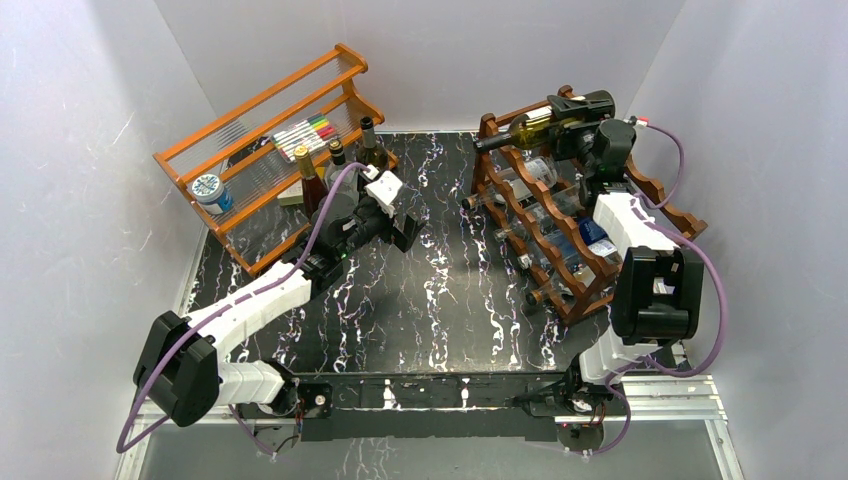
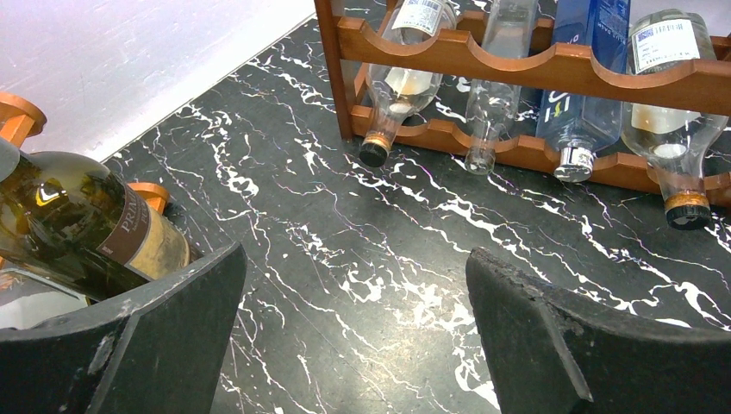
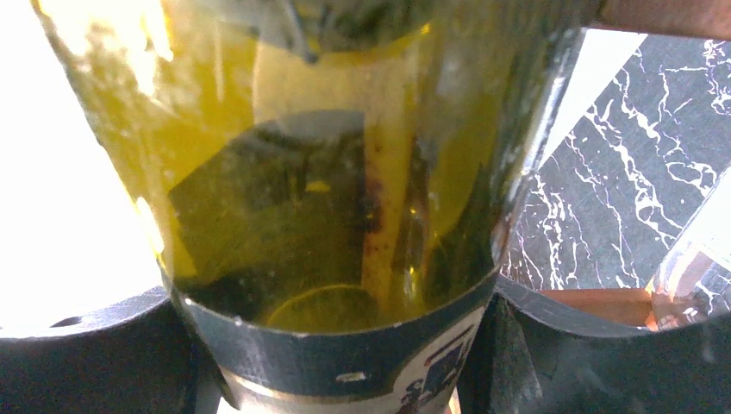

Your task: Take the wine bottle off the wine rack

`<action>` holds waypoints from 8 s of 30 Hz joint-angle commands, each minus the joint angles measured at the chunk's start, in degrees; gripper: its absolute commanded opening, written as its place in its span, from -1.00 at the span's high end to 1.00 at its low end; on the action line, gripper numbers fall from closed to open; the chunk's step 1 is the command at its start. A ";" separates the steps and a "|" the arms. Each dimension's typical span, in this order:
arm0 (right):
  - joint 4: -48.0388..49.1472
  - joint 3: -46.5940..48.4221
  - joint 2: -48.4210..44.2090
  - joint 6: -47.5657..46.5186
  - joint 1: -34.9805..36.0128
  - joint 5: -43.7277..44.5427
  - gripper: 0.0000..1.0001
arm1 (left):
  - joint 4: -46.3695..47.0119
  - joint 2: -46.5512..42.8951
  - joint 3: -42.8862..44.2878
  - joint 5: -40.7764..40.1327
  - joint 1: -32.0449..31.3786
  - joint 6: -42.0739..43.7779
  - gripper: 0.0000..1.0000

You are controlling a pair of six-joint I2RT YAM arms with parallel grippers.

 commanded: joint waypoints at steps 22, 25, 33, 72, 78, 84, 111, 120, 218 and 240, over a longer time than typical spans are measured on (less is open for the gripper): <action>2.68 1.63 -12.79 7.18 -2.80 -8.47 0.37 | 5.05 -2.27 -0.77 2.91 -0.67 -2.89 -0.96; 0.39 2.37 -13.85 10.20 -2.82 -11.97 0.37 | 11.21 -4.73 -2.52 7.90 -0.69 -6.27 -0.97; -5.93 4.78 -17.50 14.28 1.13 -16.52 0.35 | 29.15 -2.20 2.16 12.97 -0.82 -16.10 -0.96; 5.38 2.38 -14.30 34.39 27.82 -13.23 0.31 | 46.64 0.36 7.44 17.11 -3.56 1.70 -0.28; 5.03 2.19 -15.11 33.94 28.63 -12.92 0.28 | 46.70 0.07 8.84 16.67 -3.54 2.03 0.16; 7.13 -1.01 -16.46 34.77 28.64 -11.49 0.02 | 46.63 -2.64 9.72 14.97 -3.55 5.98 0.90; -5.47 -2.45 -20.30 23.05 22.08 -12.66 -0.96 | 28.88 -19.31 5.34 -18.95 -3.56 5.62 1.00; -12.63 9.30 -17.67 -3.70 21.79 -20.75 -0.96 | -1.75 -22.90 5.67 -23.62 -3.56 -10.32 1.00; -44.84 15.50 -34.15 -72.06 21.09 1.21 -0.96 | 5.96 -14.66 -10.66 -23.93 27.91 -10.65 0.10; -52.85 9.53 -39.81 -79.14 21.35 0.40 -0.96 | -19.77 -32.56 -3.16 2.70 26.33 -13.90 -0.97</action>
